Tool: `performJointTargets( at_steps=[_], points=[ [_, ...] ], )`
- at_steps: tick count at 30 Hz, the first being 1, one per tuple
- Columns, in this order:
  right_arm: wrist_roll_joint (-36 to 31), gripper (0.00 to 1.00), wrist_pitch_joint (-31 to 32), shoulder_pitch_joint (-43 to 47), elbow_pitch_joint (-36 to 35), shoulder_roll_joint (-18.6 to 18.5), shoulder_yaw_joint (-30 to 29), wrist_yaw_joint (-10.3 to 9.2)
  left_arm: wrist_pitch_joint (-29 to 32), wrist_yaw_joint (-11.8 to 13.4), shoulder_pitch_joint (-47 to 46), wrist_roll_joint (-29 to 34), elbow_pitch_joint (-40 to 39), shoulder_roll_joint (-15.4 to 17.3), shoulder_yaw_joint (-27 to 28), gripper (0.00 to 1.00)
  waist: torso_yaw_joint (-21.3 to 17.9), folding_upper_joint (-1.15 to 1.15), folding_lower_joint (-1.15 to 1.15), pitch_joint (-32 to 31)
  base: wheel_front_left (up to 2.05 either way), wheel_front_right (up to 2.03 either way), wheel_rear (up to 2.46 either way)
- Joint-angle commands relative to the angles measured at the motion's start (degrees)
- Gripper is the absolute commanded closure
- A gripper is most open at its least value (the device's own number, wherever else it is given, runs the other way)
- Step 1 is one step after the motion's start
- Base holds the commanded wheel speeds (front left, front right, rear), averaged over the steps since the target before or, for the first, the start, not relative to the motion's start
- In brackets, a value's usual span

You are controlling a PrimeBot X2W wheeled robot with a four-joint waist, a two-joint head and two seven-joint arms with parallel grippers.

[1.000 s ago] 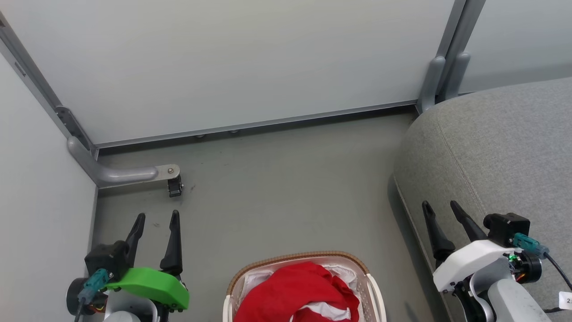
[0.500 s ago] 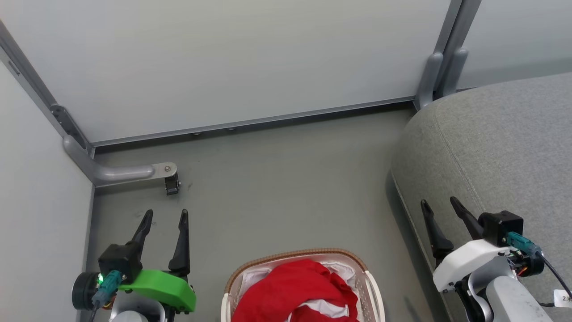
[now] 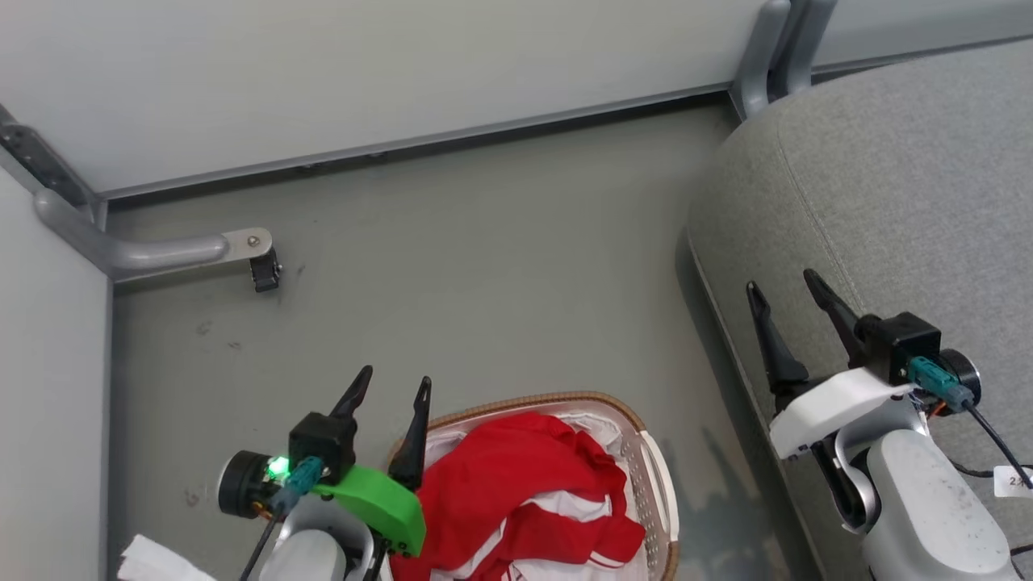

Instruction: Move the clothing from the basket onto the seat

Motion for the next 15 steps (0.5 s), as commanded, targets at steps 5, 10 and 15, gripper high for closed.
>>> performJointTargets(
  at_steps=[5, 10, 15],
  points=[
    [-2.86, 0.0, -0.82, -3.28, -1.59, -0.18, 0.07, -0.02, -0.68, -0.23, -7.37, -0.19, 6.78, 0.09, -6.85, 0.0, -4.31, 0.0, 0.0, 10.43, 0.0, 0.0, 0.0],
    [-4.16, 0.0, -1.17, -5.26, -3.09, -0.25, -0.44, -0.03, -1.1, -0.21, -12.43, 0.2, 13.0, 0.4, -12.61, 0.0, -5.92, 0.0, 0.0, 15.9, 0.0, 0.0, 0.0],
    [-4.26, 0.0, -1.16, -6.67, -4.58, 0.17, -0.46, -0.03, -1.0, -0.22, -16.92, -1.19, 19.09, 0.56, -17.71, 0.0, -7.04, 0.0, 0.0, 20.6, 0.0, 0.0, 0.0]
  ],
)
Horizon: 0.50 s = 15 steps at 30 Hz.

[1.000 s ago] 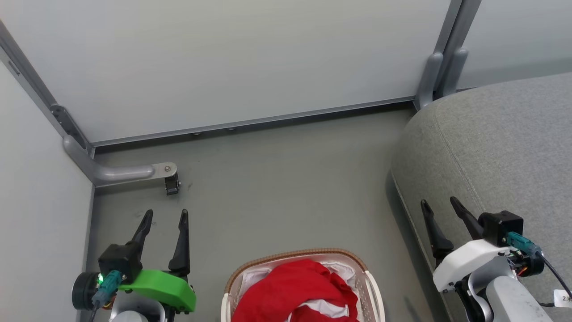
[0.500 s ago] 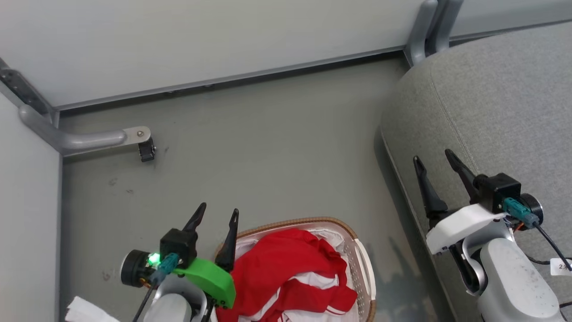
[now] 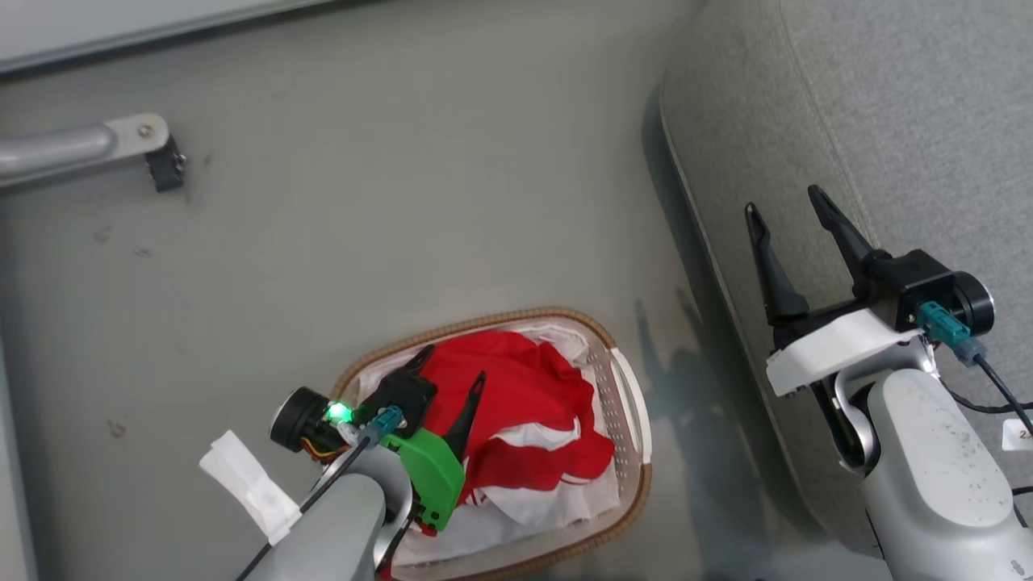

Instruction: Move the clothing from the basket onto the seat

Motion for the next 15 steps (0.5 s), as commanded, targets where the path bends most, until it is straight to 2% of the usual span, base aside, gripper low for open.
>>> performJointTargets(
  at_steps=[1, 10, 15],
  points=[
    [-0.19, 0.0, -0.26, -1.02, -0.44, 0.06, -0.12, -0.04, -0.05, -0.16, -2.03, -0.29, 1.14, 0.33, -0.71, 0.0, -2.88, 0.0, -0.01, 6.22, 0.0, 0.0, 0.0],
    [0.31, 0.0, -0.26, -2.14, -1.33, 0.35, -1.97, -0.04, -0.04, -0.17, -6.33, -1.09, 12.04, 0.06, -8.81, 0.0, -3.08, 0.0, -0.01, 11.56, 0.0, 0.0, 0.0],
    [-0.08, 0.0, -0.26, -1.92, -1.6, 0.5, -2.81, -0.04, -0.03, -0.16, -8.12, -0.5, 17.38, -0.22, -10.06, 0.0, -2.56, 0.0, -0.01, 13.18, 0.0, 0.0, 0.0]
  ],
)
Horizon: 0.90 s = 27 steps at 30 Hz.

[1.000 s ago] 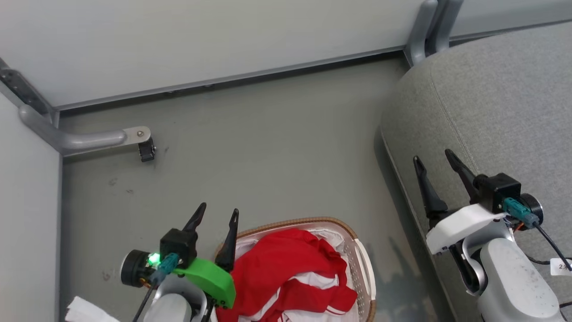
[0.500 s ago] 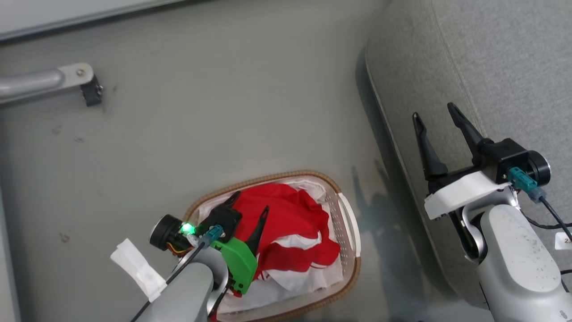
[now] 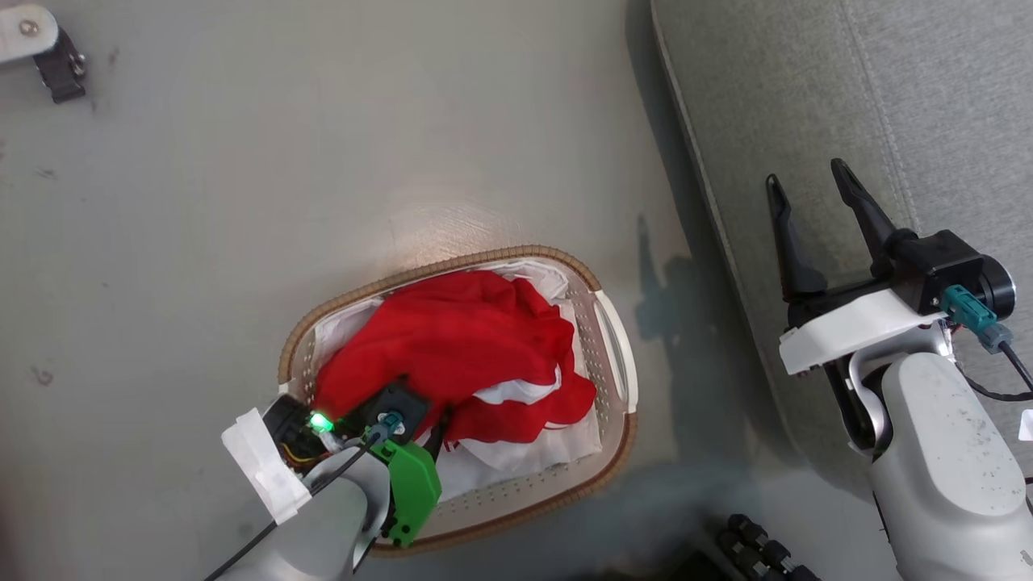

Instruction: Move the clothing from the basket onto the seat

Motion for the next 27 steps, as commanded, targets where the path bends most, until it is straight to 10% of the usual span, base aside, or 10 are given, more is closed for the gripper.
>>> performJointTargets(
  at_steps=[1, 15, 17, 18, 27],
  points=[
    [-0.14, 0.0, -0.26, -0.64, -0.23, -0.09, -0.24, -0.04, -0.02, -0.15, -1.23, 0.52, 0.91, -0.01, -0.28, 0.0, -0.01, 0.0, -0.01, 1.58, 0.0, 0.0, 0.0],
    [-0.57, 0.0, -0.26, -0.92, -1.22, -0.58, -0.91, -0.04, -0.02, 2.42, -3.01, -0.78, 0.93, -0.53, 1.9, 0.0, 1.06, 0.0, -0.01, 4.08, 0.0, 0.0, 0.0],
    [-0.49, 0.0, -0.26, -0.94, -1.04, -0.45, -0.73, -0.04, -0.02, 2.09, -2.76, -0.77, 0.75, -0.52, 2.08, 0.82, 0.91, 0.0, -0.01, 4.04, 0.0, 0.0, 0.0],
    [-0.46, 0.0, -0.26, -0.97, -0.95, -0.37, -0.67, -0.04, -0.02, 2.06, -2.71, -0.85, 0.43, -0.4, 2.4, 1.0, 0.83, 0.0, -0.01, 3.97, 0.0, 0.0, 0.0],
    [0.11, 0.0, -0.26, -0.05, 0.1, 0.29, -0.51, -0.04, -0.02, 2.31, 0.71, -1.88, -2.34, -0.02, 5.62, 1.0, 0.48, 0.0, -0.01, -0.82, 0.0, 0.0, 0.0]
  ],
)
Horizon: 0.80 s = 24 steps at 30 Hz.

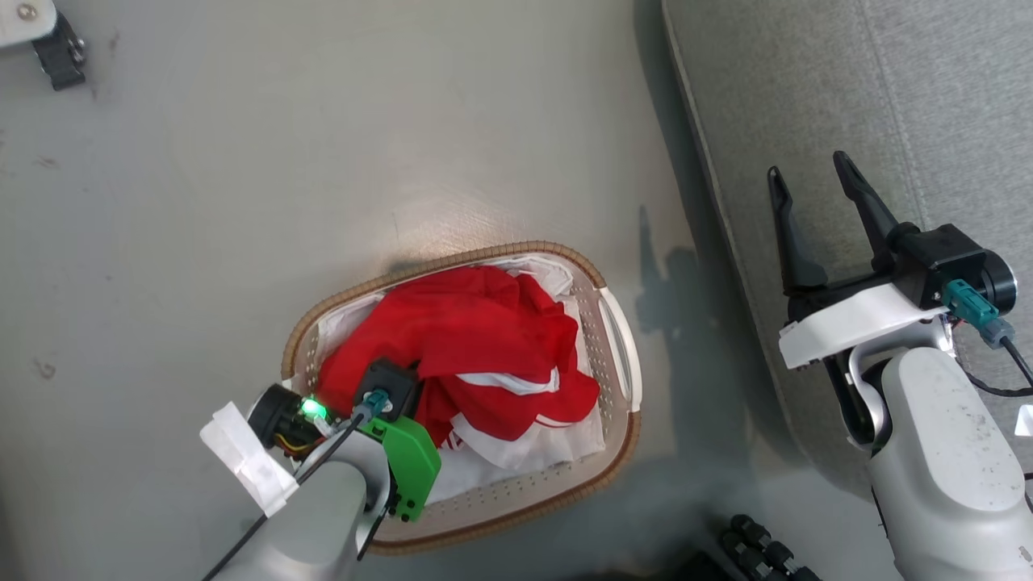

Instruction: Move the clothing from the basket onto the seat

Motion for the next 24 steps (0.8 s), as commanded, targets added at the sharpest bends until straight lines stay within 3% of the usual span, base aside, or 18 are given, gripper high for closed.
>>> performJointTargets(
  at_steps=[1, 15, 24],
  points=[
    [0.38, 0.0, -0.26, 0.85, 0.31, 0.03, 0.06, -0.04, -0.03, 0.3, 1.5, -0.73, -0.95, 0.42, 0.79, 1.0, 0.02, 0.0, 0.0, -2.97, 0.0, 0.0, 0.0],
    [1.55, 0.0, -0.26, 5.6, 3.15, 0.69, 0.8, -0.04, -0.03, -0.84, 12.56, 0.09, -11.31, 0.03, 7.59, 1.0, 3.29, 0.0, 0.0, -19.02, 0.0, 0.0, 0.0],
    [2.01, 0.0, -0.26, 9.26, 4.12, 0.6, 0.82, -0.05, -0.03, -1.34, 18.7, 1.64, -22.52, -0.37, 13.26, 1.0, 6.08, 0.0, 0.0, -27.41, 0.0, 0.0, 0.0]
  ],
)
